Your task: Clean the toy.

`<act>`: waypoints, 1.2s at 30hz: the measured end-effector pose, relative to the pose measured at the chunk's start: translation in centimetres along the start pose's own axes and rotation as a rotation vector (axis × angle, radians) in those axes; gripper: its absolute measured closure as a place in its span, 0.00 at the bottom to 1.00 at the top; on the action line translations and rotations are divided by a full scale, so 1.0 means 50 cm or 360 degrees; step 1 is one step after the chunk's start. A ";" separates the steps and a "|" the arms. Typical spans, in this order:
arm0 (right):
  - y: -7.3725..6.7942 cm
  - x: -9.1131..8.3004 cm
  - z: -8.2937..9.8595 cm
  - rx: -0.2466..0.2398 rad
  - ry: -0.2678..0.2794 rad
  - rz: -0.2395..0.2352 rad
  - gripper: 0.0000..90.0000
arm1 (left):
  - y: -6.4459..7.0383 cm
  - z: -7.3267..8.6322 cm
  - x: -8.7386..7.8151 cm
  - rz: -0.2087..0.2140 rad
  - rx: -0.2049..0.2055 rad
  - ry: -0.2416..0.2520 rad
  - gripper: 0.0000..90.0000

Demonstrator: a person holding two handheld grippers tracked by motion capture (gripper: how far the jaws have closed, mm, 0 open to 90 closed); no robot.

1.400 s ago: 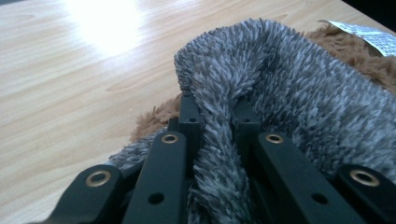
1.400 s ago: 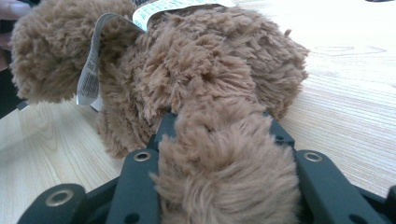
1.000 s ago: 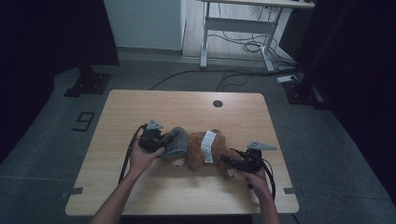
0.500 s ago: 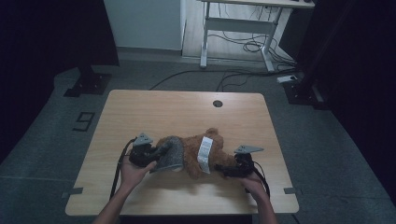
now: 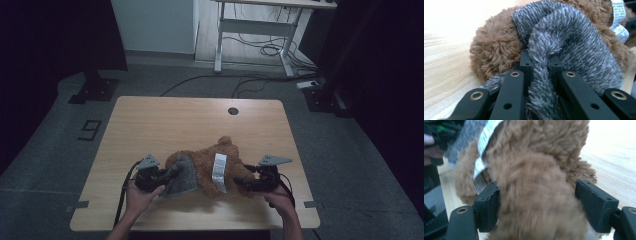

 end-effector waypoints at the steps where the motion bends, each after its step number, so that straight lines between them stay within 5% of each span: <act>1: 0.001 -0.002 -0.001 0.0011 0.0019 -0.0001 0.28 | 0.002 0.001 0.000 0.0004 0.0002 0.0001 0.87; 5: 0.000 0.007 0.005 0.0017 -0.0008 -0.0026 0.31 | 0.013 0.010 -0.002 0.0019 0.0014 -0.0005 0.87; 8: -0.009 0.030 0.021 -0.0010 -0.0068 -0.0110 0.50 | 0.019 0.019 -0.006 0.0028 0.0014 -0.0010 0.87; 13: -0.013 0.057 0.038 -0.0031 -0.0122 -0.0059 0.66 | 0.022 0.036 -0.014 0.0059 -0.0013 -0.0017 0.87; 21: 0.006 0.081 0.051 -0.0027 -0.0076 0.0098 0.70 | 0.009 0.017 0.020 -0.0027 0.0024 -0.0005 0.87; 27: 0.023 0.089 0.064 0.0032 -0.0054 0.0104 0.70 | 0.005 0.009 0.031 -0.0069 0.0048 -0.0011 0.87; 30: 0.023 0.086 0.064 0.0040 -0.0053 0.0096 0.70 | 0.022 0.002 0.012 -0.0077 0.0072 0.0070 0.88; 32: 0.023 0.085 0.064 0.0041 -0.0053 0.0098 0.70 | 0.047 -0.016 0.004 -0.0072 0.0145 0.0136 0.88; 36: 0.023 0.087 0.066 0.0065 -0.0055 0.0087 0.70 | 0.093 -0.077 0.038 -0.0014 0.0212 0.0184 0.88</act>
Point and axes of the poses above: each handheld gripper's, and its own axes: x roughly forward along the jaws, z roughly out of its underside, y roughly to its right, the point moved 1 cm from there along x, roughly forward along the jaws, and after that the axes turned 15 degrees about y, right-handed, at the moved point
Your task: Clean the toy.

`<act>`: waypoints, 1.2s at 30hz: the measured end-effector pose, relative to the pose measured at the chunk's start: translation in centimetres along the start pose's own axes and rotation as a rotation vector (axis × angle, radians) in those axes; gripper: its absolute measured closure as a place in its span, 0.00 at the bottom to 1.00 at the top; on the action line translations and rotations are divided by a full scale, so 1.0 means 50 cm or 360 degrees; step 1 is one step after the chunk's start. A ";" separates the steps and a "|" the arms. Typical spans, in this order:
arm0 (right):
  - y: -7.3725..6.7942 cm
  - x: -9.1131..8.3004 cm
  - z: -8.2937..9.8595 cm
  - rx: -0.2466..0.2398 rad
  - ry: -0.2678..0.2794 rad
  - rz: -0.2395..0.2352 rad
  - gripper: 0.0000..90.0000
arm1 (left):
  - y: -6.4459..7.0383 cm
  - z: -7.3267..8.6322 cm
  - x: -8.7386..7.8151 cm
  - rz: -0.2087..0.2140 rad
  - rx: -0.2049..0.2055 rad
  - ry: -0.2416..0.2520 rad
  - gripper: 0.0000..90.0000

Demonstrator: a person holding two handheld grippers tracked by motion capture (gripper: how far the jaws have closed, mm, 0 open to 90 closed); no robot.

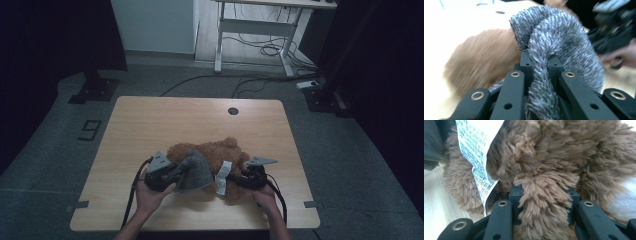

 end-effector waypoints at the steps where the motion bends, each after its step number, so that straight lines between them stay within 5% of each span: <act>1: -0.001 0.000 0.000 -0.0005 -0.0002 0.0001 0.70 | 0.009 -0.015 0.018 0.0012 0.0016 0.0003 0.88; 4: 0.000 -0.001 0.001 0.0010 0.0001 0.0005 0.70 | 0.037 -0.042 0.084 0.0043 0.0059 -0.0047 0.88; 7: 0.003 -0.001 0.002 0.0030 0.0010 0.0010 0.70 | 0.053 -0.026 0.144 -0.0001 0.0150 -0.0175 0.87; 10: 0.005 -0.003 0.004 0.0030 -0.0002 0.0041 0.70 | 0.043 0.000 0.159 -0.0008 0.0112 -0.0179 0.87; 16: 0.012 -0.004 0.006 0.0064 0.0013 0.0035 0.70 | 0.003 0.009 0.103 -0.0110 0.0124 -0.0169 0.87; 26: 0.009 -0.005 0.008 0.0082 0.0035 0.0020 0.70 | -0.108 0.026 -0.022 -0.0292 -0.0010 -0.0090 0.87; 32: 0.014 -0.004 0.010 0.0094 0.0034 0.0028 0.71 | -0.170 0.102 -0.041 -0.0397 -0.0131 -0.0229 0.87; 36: 0.016 -0.004 0.011 0.0094 0.0031 0.0040 0.71 | -0.180 0.119 -0.049 -0.0379 -0.0216 -0.0203 0.87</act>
Point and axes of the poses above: each handheld gripper's, and its own axes: x roughly forward along the jaws, z roughly out of its underside, y roughly to its right, the point moved 1 cm from there along x, roughly forward along the jaws, and after that the axes turned 15 degrees about y, right-handed, at the moved point
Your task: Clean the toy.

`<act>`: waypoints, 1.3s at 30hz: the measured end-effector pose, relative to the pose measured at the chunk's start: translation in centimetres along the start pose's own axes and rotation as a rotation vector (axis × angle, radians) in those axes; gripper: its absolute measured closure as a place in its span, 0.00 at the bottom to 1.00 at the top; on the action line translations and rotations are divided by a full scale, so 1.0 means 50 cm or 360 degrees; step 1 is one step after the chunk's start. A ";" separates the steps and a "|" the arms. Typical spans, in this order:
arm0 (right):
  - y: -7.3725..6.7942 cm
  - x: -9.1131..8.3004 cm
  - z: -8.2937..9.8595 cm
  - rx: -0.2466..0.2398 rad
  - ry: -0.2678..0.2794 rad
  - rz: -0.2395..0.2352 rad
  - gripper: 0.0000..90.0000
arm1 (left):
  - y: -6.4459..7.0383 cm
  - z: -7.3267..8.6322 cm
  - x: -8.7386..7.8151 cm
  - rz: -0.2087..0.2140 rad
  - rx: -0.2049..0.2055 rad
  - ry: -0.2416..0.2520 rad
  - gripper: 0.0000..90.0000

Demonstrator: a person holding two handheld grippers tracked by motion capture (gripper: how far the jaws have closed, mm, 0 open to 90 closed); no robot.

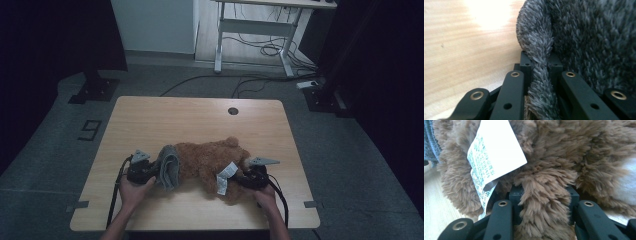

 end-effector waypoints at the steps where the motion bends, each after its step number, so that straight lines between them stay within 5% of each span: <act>1: 0.000 0.000 0.000 0.0000 0.0001 0.0001 0.71 | 0.001 -0.004 -0.004 0.0004 -0.0003 0.0016 0.87; 6: 0.000 0.007 0.002 -0.0011 0.0006 -0.0006 0.71 | 0.029 -0.067 -0.037 0.0039 0.0052 0.0169 0.87; 11: -0.006 0.018 0.001 -0.0034 0.0003 -0.0010 0.71 | 0.094 -0.128 -0.036 0.0134 0.0152 0.0248 0.87; 17: -0.012 0.035 0.001 -0.0065 0.0003 -0.0025 0.71 | 0.183 -0.145 0.035 0.0281 0.0231 0.0168 0.87; 20: -0.010 0.037 0.001 -0.0060 -0.0001 -0.0030 0.71 | 0.232 -0.128 0.085 0.0357 0.0249 0.0093 0.87; 23: -0.009 0.036 0.001 -0.0055 -0.0007 -0.0027 0.71 | 0.263 -0.098 0.124 0.0347 0.0324 0.0004 0.87; 26: -0.007 0.034 0.002 -0.0072 -0.0025 -0.0017 0.71 | 0.260 -0.086 0.131 0.0345 0.0286 0.0021 0.87; 29: -0.006 0.032 0.001 -0.0070 -0.0017 -0.0033 0.71 | 0.244 -0.087 0.116 0.0298 0.0315 0.0023 0.87; 39: -0.005 0.025 0.002 -0.0041 -0.0019 -0.0063 0.71 | 0.157 -0.075 0.051 0.0179 0.0249 0.0057 0.87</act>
Point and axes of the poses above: each handheld gripper's, and its own axes: x roughly forward along the jaws, z roughly out of its underside, y roughly to its right, the point moved 1 cm from there along x, roughly forward along the jaws, and after that the axes turned 15 degrees about y, right-handed, at the moved point
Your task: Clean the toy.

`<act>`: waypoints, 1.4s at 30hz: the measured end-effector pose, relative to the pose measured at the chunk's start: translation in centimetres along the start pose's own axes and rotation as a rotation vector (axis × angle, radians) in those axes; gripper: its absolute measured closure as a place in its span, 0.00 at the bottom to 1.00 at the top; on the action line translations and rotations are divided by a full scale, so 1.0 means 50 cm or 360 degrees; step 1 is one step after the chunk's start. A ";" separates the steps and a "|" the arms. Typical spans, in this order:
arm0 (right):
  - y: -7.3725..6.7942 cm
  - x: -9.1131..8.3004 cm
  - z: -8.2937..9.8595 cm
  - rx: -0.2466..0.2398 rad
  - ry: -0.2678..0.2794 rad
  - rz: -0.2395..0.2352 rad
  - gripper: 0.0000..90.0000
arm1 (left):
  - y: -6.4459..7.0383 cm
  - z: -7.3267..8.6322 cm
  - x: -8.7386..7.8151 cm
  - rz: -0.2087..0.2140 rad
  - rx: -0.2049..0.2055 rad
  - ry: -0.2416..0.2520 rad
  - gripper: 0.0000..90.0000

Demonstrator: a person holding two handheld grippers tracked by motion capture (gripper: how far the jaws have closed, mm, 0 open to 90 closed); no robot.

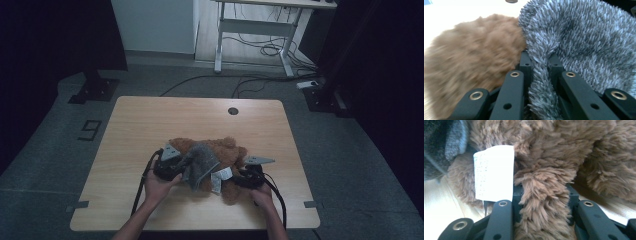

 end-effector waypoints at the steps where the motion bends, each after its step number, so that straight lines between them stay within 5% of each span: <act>1: 0.000 0.000 0.000 0.0001 0.0001 0.0002 0.71 | -0.006 -0.003 -0.012 -0.0019 0.0010 0.0013 0.87; 10: -0.001 -0.001 0.001 0.0000 0.0004 0.0001 0.71 | -0.085 0.024 -0.062 -0.0179 -0.0066 0.0044 0.88; 21: 0.002 0.000 0.003 0.0013 0.0000 0.0009 0.71 | -0.146 0.099 -0.038 -0.0288 -0.0175 -0.0168 0.88; 24: 0.003 0.000 0.003 0.0016 -0.0001 0.0009 0.71 | -0.154 0.097 -0.046 -0.0277 -0.0217 -0.0156 0.88; 30: 0.004 0.001 0.003 0.0015 -0.0004 0.0005 0.71 | -0.134 0.022 -0.074 -0.0230 -0.0202 -0.0018 0.88; 34: 0.002 0.001 0.003 0.0010 -0.0004 0.0010 0.71 | -0.096 -0.029 -0.066 -0.0139 -0.0155 0.0050 0.88; 42: -0.001 0.000 0.003 -0.0010 -0.0014 0.0014 0.71 | 0.003 -0.087 0.039 0.0053 -0.0048 0.0038 0.88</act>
Point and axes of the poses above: each handheld gripper's, and its own axes: x roughly forward along the jaws, z roughly out of its underside, y roughly to its right, the point moved 1 cm from there along x, roughly forward along the jaws, and after that the axes turned 15 degrees about y, right-handed, at the moved point
